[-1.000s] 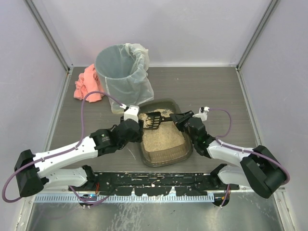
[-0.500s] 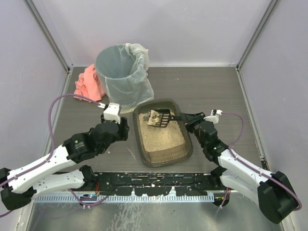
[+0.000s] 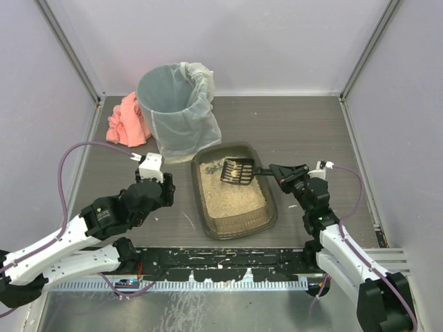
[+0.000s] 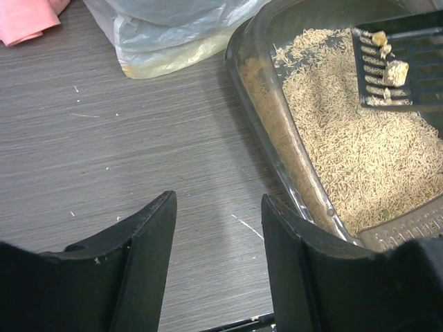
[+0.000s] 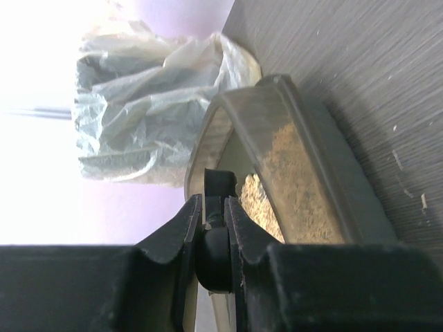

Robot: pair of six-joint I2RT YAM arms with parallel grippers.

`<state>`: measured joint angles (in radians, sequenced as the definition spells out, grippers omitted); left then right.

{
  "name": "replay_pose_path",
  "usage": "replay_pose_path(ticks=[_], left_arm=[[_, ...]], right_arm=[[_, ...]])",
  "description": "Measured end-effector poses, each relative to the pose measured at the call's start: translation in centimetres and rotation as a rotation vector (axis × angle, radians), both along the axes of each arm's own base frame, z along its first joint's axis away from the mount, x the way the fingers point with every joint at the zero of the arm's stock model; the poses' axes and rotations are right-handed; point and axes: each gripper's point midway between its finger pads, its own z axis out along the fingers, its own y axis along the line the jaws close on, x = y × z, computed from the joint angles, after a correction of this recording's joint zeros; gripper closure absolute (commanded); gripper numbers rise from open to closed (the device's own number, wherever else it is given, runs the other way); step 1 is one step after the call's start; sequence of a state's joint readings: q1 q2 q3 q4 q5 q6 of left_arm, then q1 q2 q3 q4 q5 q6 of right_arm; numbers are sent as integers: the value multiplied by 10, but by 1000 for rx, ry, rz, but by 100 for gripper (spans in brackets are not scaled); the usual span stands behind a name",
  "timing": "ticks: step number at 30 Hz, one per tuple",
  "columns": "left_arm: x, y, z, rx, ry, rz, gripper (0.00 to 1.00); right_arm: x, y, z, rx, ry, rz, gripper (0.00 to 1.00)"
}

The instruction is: Clean the litter box

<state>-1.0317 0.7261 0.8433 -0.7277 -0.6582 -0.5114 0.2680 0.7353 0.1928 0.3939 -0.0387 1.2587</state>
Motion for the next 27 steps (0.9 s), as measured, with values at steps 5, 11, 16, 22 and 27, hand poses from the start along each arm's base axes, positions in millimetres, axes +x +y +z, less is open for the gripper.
replay_pose_path(ticks=[5,11,16,22,27], left_arm=[[-1,2,-2,6,3,2,53],[-2,3,-8,16,12,4,46],[-4,6,-16,29,29,9,45],[-4,9,-19,32,31,18,45],[-5,12,-24,32,31,26,46]], right_arm=[[-8,8,-9,25,19,77,99],[-9,6,-16,30,27,108,99],[-6,-6,-14,43,16,90,99],[-7,-11,-15,77,6,102,99],[-10,-6,-14,85,4,139,99]])
